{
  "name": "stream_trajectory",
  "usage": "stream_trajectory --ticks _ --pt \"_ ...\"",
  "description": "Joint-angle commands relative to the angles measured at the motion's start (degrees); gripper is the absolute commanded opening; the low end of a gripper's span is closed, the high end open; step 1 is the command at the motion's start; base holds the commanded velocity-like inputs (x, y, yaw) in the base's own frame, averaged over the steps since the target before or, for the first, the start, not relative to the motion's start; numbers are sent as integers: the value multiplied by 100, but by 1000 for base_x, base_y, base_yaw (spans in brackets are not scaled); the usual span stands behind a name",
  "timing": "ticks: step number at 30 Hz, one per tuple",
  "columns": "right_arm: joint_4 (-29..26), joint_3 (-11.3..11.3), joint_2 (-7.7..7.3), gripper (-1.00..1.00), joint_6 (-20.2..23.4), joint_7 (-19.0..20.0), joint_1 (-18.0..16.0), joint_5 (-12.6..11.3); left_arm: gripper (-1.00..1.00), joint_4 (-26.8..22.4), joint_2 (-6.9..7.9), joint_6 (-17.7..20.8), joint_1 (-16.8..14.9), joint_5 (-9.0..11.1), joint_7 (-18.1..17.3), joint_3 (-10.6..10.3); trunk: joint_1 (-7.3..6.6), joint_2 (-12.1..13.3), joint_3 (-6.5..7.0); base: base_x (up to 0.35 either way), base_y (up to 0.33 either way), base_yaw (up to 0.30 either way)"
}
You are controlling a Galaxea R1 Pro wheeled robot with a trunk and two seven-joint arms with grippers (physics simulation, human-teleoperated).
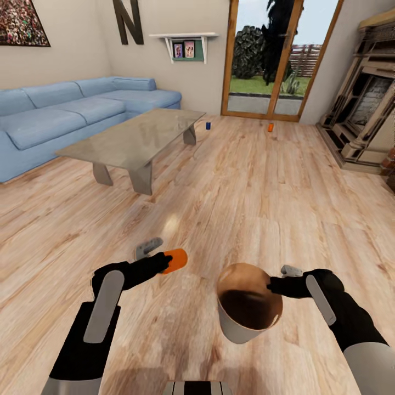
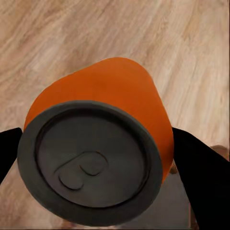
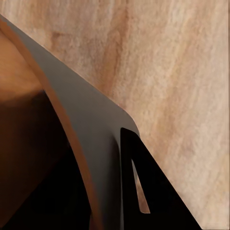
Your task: Put the three can of soda from the living room inside the tash can in the kitchen.
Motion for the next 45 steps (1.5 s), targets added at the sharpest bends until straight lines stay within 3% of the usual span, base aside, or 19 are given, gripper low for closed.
stream_trajectory --ticks 1,3,5,9,10,13,18,20,24,29,32,35,41,45 --pt "89 2 2 -100 6 15 -52 -92 -100 -13 4 21 1 114 2 -58 -3 1 23 0 0 0" --pt "335 7 21 -100 6 13 -135 -87 -100 -26 -4 24 -4 379 -2 -148 -8 4 68 0 0 0" --pt "584 10 86 -100 6 11 -261 -84 -100 -31 -17 20 -18 501 -12 -335 -13 7 112 0 0 0" --pt "912 17 130 -100 -10 10 -397 -57 -100 -34 -39 15 -44 566 -24 -671 -23 12 201 0 0 0" --pt "979 19 145 -100 -39 10 -429 54 -100 -34 -48 12 -52 581 -30 -838 -26 13 223 0 0 0" --pt "1027 14 227 -100 -60 13 -452 322 -100 -28 -82 9 -57 593 -37 -1078 -34 17 289 0 0 0" --pt "1047 18 326 -100 -72 18 -462 491 -100 -7 -168 3 -60 607 -35 -1567 -47 24 400 0 0 0" --pt "1049 24 342 -100 -76 23 -463 514 -100 -2 -181 -3 -60 776 -35 -1768 -52 27 444 0 0 0" --pt "1029 28 348 -100 -78 33 -456 523 -100 78 -179 -8 -76 1142 5 -1968 -62 32 533 0 0 0" --pt "975 46 352 -100 -79 43 -446 527 -100 454 -180 -2 -113 1242 -1 -2053 -75 39 644 0 0 0" --pt "915 583 391 -100 -84 69 -424 522 -100 643 -165 -7 -164 1250 12 -2145 -75 39 644 0 0 0" --pt "834 795 398 -100 -86 82 -413 517 -100 720 -146 -16 -171 1249 23 -2166 -75 39 644 0 0 0" --pt "708 902 415 -100 -77 88 -388 495 -100 867 -136 -41 -174 1245 7 -2176 -75 39 644 0 0 0" --pt "675 917 419 -100 -60 94 -381 491 -100 1411 -162 -67 -199 1228 -19 -2183 -75 39 644 0 0 0"
